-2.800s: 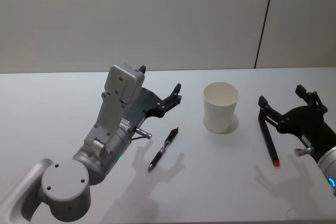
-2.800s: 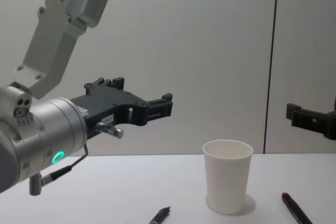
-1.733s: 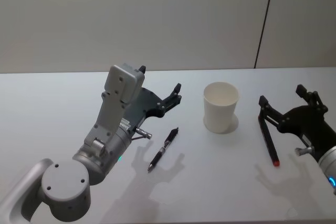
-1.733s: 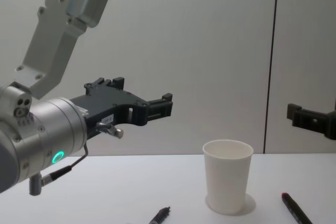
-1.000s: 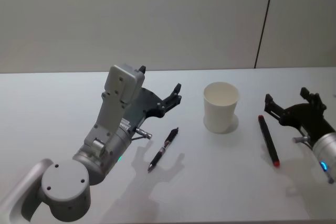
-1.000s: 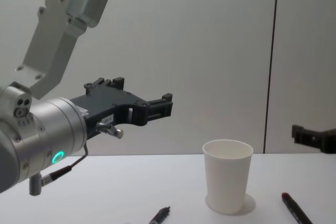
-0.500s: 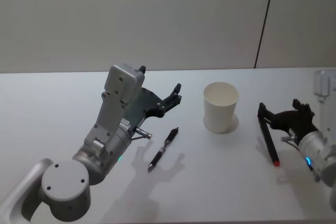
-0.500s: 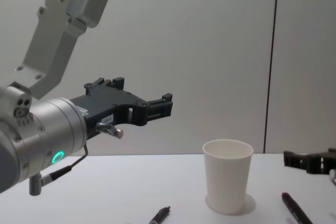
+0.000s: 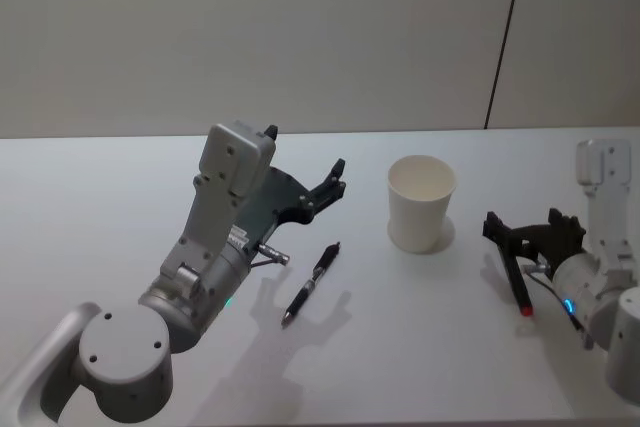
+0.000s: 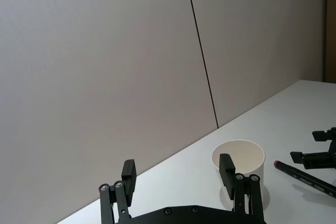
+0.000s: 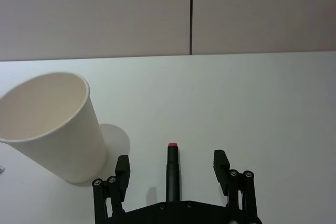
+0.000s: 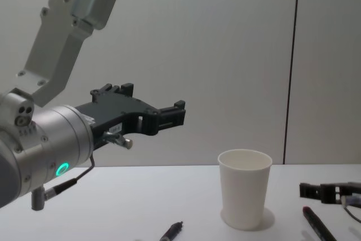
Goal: Place the pen into the pen holder.
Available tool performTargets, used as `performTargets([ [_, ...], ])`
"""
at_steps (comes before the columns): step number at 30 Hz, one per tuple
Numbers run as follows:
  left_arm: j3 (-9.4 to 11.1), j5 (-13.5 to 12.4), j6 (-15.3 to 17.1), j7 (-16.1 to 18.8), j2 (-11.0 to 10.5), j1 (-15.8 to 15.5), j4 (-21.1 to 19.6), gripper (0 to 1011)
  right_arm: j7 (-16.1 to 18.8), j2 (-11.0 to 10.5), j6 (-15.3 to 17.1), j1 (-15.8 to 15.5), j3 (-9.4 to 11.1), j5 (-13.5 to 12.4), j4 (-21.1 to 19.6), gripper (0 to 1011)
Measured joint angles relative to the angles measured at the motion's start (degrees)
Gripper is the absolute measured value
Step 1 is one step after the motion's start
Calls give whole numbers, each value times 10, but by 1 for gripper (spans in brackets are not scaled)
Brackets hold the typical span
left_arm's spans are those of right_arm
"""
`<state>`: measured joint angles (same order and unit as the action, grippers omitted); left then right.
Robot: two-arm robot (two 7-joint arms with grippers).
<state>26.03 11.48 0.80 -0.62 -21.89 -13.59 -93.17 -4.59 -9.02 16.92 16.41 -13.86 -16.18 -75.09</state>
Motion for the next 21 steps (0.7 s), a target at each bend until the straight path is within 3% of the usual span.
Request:
performTargets([
  [21,0,0,0,0,0,0,0,1009,-22,15,22,13,-1,-7,41,1001],
])
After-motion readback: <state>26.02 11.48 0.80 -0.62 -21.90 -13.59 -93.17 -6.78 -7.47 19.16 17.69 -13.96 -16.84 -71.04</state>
